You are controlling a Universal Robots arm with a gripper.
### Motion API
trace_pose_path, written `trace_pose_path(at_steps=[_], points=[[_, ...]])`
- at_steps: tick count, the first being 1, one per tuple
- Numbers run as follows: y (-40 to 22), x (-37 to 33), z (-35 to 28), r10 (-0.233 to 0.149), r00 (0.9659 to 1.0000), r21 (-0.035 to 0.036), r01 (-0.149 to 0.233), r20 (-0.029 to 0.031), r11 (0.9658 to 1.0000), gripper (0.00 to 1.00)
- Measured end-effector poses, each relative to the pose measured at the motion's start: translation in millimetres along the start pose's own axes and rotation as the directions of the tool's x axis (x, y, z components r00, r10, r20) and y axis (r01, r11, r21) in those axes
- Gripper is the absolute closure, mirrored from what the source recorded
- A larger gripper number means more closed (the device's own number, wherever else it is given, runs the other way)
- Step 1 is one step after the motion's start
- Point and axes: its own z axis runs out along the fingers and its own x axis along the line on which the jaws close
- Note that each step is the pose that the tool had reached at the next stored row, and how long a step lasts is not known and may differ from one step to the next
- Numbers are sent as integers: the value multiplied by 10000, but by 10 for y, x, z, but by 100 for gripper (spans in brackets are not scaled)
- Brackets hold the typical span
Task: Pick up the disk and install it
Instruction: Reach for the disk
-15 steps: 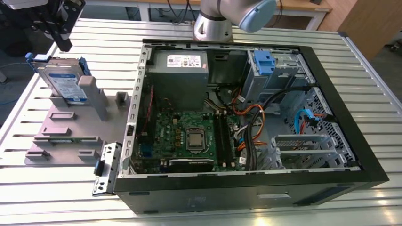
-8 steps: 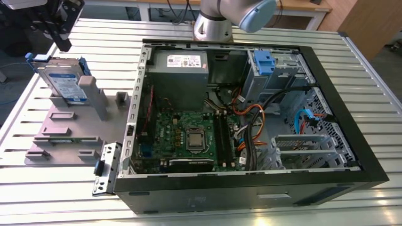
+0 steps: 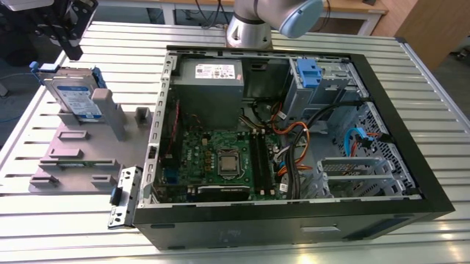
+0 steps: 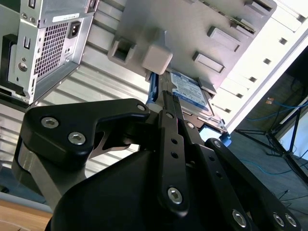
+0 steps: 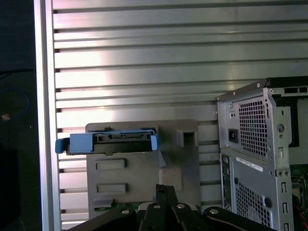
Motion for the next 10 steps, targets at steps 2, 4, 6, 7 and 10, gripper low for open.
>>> trace_pose_path(at_steps=[2,4,6,7,10], points=[[0,4,0,0,10000,0,0,0,10000,89],[0,6,0,0,10000,0,0,0,10000,89],[-1,11,0,1,10000,0,-1,0,10000,89],[-1,14,0,1,10000,0,-1,0,10000,89],[-10,131,25,-1,10000,78,1,5,10000,89]])
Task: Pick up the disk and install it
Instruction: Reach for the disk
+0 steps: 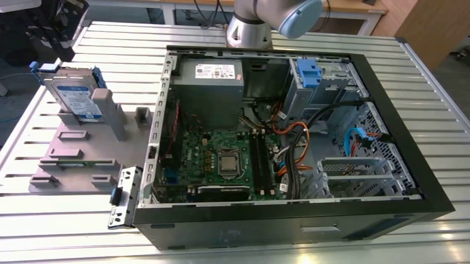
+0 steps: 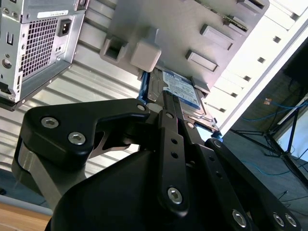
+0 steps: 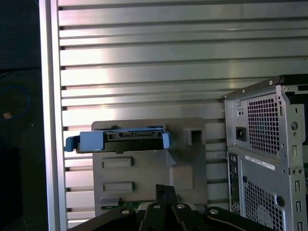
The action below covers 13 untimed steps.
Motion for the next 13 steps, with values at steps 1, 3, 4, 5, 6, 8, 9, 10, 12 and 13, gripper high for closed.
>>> trace_pose_path(at_steps=[1,3,4,5,6,8,9,10,12,13], points=[[0,2,1,0,10000,0,0,1,10000,89],[0,5,1,0,10000,1,0,0,10000,89],[0,7,1,0,10000,0,0,1,10000,89],[-1,9,1,0,10000,1,0,0,10000,89],[-1,11,1,0,10000,1,0,0,10000,89],[-1,22,4,0,10000,2,0,1,10000,89],[-2,28,6,-1,10000,4,1,0,10000,89],[-2,29,6,0,10000,4,0,1,10000,89],[-2,30,7,0,10000,4,0,1,10000,89],[-2,31,7,0,10000,4,0,1,10000,89]])
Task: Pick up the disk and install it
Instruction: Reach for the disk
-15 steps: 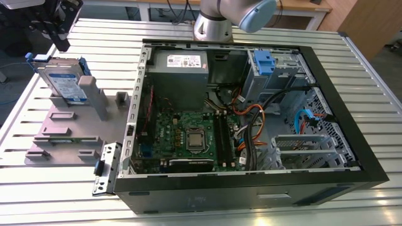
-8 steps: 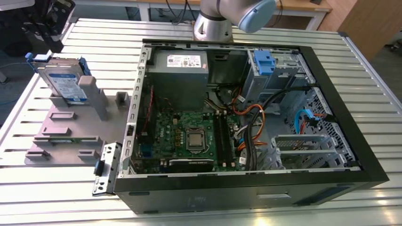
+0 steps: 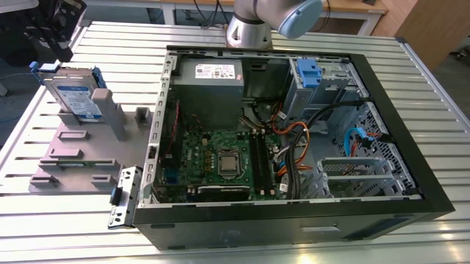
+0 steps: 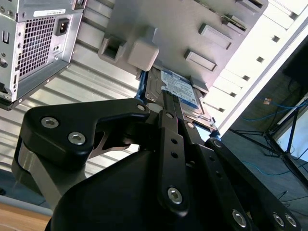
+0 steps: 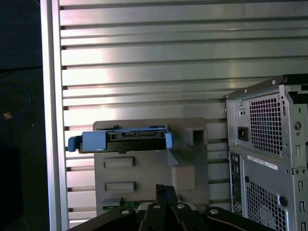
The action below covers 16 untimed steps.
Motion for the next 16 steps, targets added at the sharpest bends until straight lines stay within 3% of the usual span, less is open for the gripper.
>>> trace_pose_path(at_steps=[16], points=[[-3,37,8,1,10000,8,-1,1,10000,89]])
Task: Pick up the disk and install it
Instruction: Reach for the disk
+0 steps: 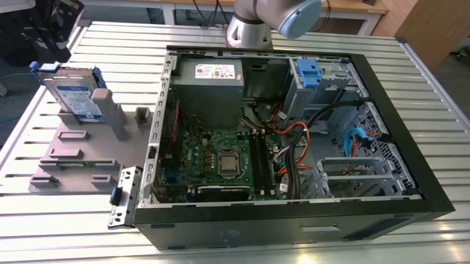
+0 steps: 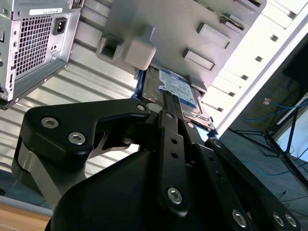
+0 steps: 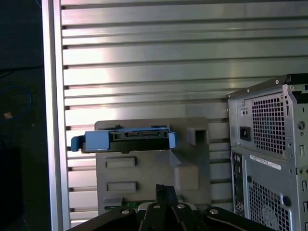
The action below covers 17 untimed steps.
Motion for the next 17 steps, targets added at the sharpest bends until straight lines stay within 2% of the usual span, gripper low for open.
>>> trace_pose_path(at_steps=[17], points=[[-4,50,5,-1,10000,12,1,0,10000,89]])
